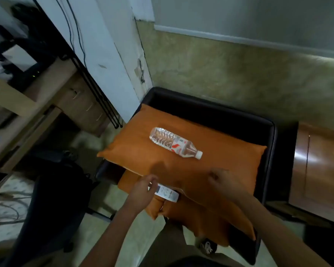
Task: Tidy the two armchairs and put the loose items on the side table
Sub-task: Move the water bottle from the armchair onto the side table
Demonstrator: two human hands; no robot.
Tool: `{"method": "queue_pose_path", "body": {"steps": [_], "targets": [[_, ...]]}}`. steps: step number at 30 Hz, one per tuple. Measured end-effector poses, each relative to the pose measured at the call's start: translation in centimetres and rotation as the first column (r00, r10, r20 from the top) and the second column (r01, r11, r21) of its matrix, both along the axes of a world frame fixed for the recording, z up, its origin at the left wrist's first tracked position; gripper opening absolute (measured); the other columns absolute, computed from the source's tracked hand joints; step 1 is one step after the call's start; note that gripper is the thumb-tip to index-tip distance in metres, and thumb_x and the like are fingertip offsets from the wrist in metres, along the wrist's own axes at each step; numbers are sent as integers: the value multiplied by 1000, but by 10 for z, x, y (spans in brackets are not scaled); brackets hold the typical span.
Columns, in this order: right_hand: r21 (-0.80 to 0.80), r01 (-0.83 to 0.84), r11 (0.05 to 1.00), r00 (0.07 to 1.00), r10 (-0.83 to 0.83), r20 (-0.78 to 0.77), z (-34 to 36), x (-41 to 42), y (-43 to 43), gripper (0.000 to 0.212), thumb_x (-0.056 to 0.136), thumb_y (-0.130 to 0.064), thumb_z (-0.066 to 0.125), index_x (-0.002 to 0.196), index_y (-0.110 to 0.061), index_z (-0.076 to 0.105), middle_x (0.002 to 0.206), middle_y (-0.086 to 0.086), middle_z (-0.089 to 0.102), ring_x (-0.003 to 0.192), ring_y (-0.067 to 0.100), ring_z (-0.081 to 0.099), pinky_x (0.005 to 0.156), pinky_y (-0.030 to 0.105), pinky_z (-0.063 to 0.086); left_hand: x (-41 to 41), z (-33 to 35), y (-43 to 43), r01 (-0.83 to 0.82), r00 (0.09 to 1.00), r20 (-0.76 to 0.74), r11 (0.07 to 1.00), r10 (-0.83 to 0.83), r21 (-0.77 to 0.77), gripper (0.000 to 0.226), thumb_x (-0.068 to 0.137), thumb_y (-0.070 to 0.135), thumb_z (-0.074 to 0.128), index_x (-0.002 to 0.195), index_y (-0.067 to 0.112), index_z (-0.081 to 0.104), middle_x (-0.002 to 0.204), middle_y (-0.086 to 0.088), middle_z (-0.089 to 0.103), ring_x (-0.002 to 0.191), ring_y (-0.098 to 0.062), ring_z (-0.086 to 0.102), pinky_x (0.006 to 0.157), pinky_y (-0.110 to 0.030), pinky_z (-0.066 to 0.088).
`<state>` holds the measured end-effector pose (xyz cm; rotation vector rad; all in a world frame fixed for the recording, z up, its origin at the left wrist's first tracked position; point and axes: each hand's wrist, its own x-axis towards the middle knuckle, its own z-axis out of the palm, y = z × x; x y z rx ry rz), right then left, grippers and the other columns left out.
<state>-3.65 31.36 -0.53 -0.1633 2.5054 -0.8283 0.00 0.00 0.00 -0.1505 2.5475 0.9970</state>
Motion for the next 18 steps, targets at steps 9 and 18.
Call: {"method": "queue_pose_path", "body": {"steps": [9,18], "targets": [[-23,223,975,963,-224,-149,3,-56,-27,30,99,-35,59,125,-22,61,118,-3,59,89,11,58,70,28,44,-107,-1,-27,126,955,-264,990,-138,-64,34,103,33,47,136,27,51,136,4,48,122,-13,49,101,-33,44],[-132,373,919,909,-332,253,-23,-82,-68,82,83,-51,74,151,-39,29,138,-1,53,117,19,56,99,46,52,-175,-28,-32,135,989,-78,987,-129,82,83,86,68,54,155,37,20,157,1,36,146,-20,32,114,-47,40]]}}
